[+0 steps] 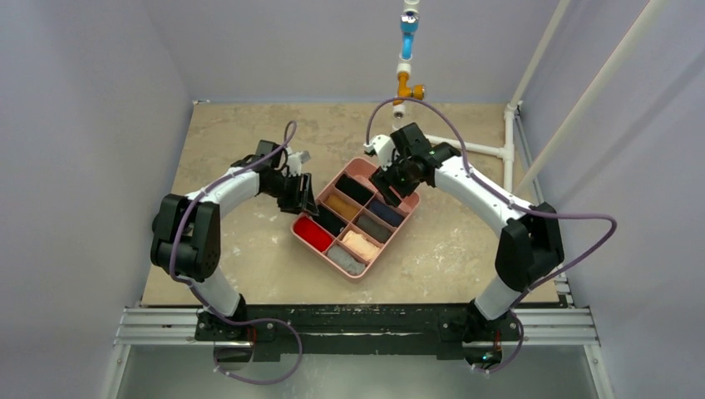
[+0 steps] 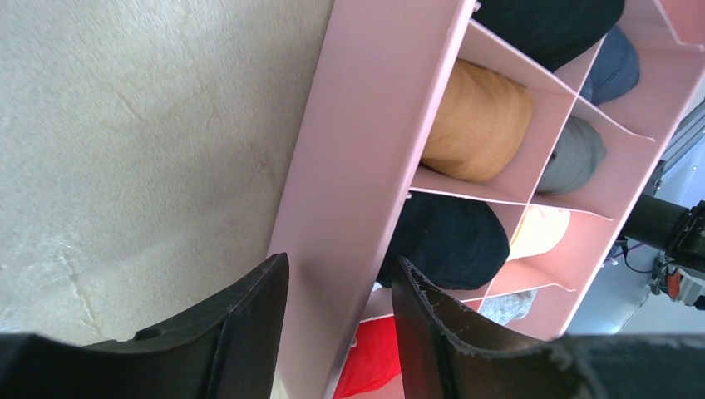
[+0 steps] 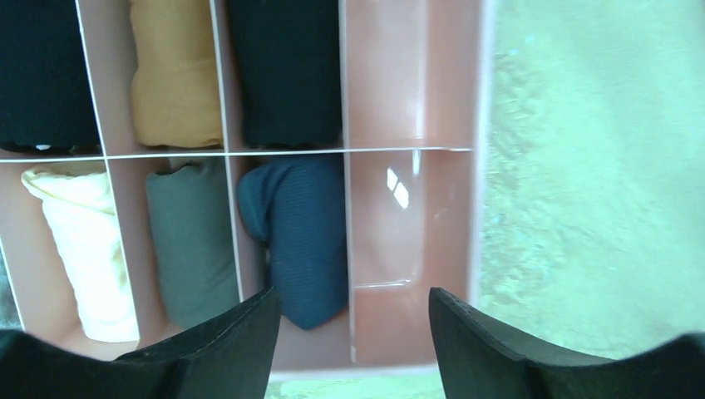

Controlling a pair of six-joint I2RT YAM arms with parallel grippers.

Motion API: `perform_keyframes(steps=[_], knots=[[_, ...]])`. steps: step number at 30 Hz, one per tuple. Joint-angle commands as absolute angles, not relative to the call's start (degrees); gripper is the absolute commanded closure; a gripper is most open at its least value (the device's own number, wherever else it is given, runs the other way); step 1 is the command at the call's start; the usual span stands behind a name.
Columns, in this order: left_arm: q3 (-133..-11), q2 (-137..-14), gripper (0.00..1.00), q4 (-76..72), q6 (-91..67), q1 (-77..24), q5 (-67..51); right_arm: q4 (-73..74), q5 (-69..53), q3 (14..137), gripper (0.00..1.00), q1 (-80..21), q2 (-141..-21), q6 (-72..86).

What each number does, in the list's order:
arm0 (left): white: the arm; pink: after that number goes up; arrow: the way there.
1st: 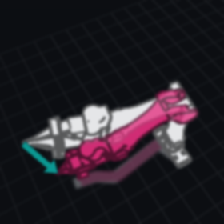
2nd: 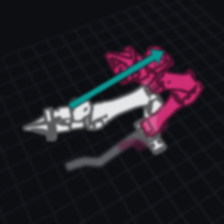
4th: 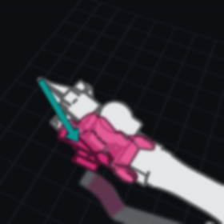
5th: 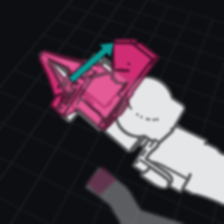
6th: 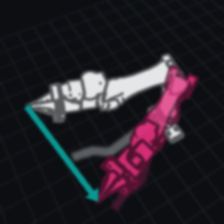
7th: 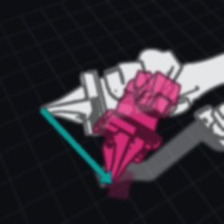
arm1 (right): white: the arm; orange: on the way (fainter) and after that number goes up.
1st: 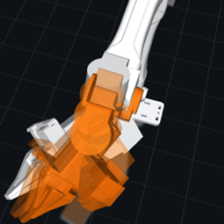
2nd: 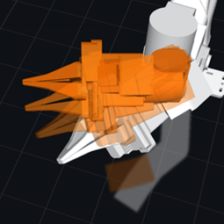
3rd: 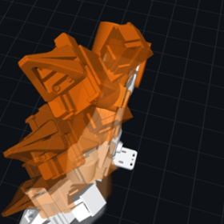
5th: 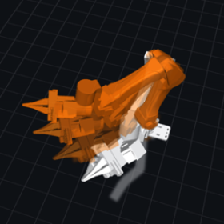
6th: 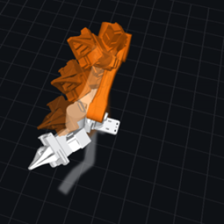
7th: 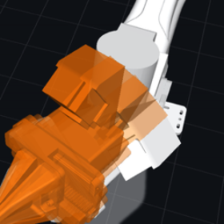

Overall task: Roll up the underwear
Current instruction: Place the underwear in the storage box, then reset both arms

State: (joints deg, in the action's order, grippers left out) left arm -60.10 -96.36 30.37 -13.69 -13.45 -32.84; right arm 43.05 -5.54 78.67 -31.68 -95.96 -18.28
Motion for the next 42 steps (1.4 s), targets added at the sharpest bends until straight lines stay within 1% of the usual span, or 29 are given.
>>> perform_keyframes(steps=[1,6,13,17,19,21,24,26,31,37,39,42], knots=[[-64.40,-96.32,0.53,32.25,-10.80,-12.28,-34.02,40.45,-7.97,80.02,0.33,-28.31,-90.64,-18.59],[-68.05,-98.95,0.54,36.06,-8.79,-11.66,-33.05,36.51,-10.01,76.85,0.28,-24.98,-85.64,-18.44],[-75.37,-103.65,0.54,42.15,-4.87,-11.26,-30.68,28.07,-8.95,68.19,0.20,-22.58,-76.30,-17.17],[-78.76,-105.17,0.54,43.36,-3.97,-10.85,-29.71,26.71,-7.91,64.67,0.10,-20.62,-72.03,-16.87],[-79.62,-104.93,0.54,43.25,-4.04,-10.60,-30.30,25.55,-8.22,62.72,0.03,-18.99,-70.03,-16.50],[-79.99,-104.19,0.52,43.06,-3.92,-10.34,-31.45,23.89,-8.06,60.58,0.01,-17.28,-67.96,-15.41],[-80.52,-102.25,0.46,43.13,-3.23,-9.96,-32.97,20.76,-6.46,57.19,0.01,-15.31,-64.80,-14.32],[-80.72,-100.67,0.38,43.52,-2.62,-9.71,-33.14,18.83,-6.17,55.39,0.01,-13.98,-63.24,-13.35],[-79.32,-94.57,0.25,43.35,-0.41,-7.95,-31.81,15.67,-5.00,51.18,0.01,-12.38,-61.72,-10.11],[-72.94,-81.83,0.10,38.76,2.85,-4.42,-23.09,15.50,1.27,51.68,0.01,-11.46,-60.93,-10.07],[-70.32,-77.04,0.06,36.50,3.47,-3.64,-18.23,14.92,2.68,51.20,0.01,-11.11,-60.22,-10.61],[-66.96,-69.82,0.02,34.23,5.47,-3.61,-14.88,14.64,2.77,51.11,0.01,-10.74,-59.01,-11.34]])
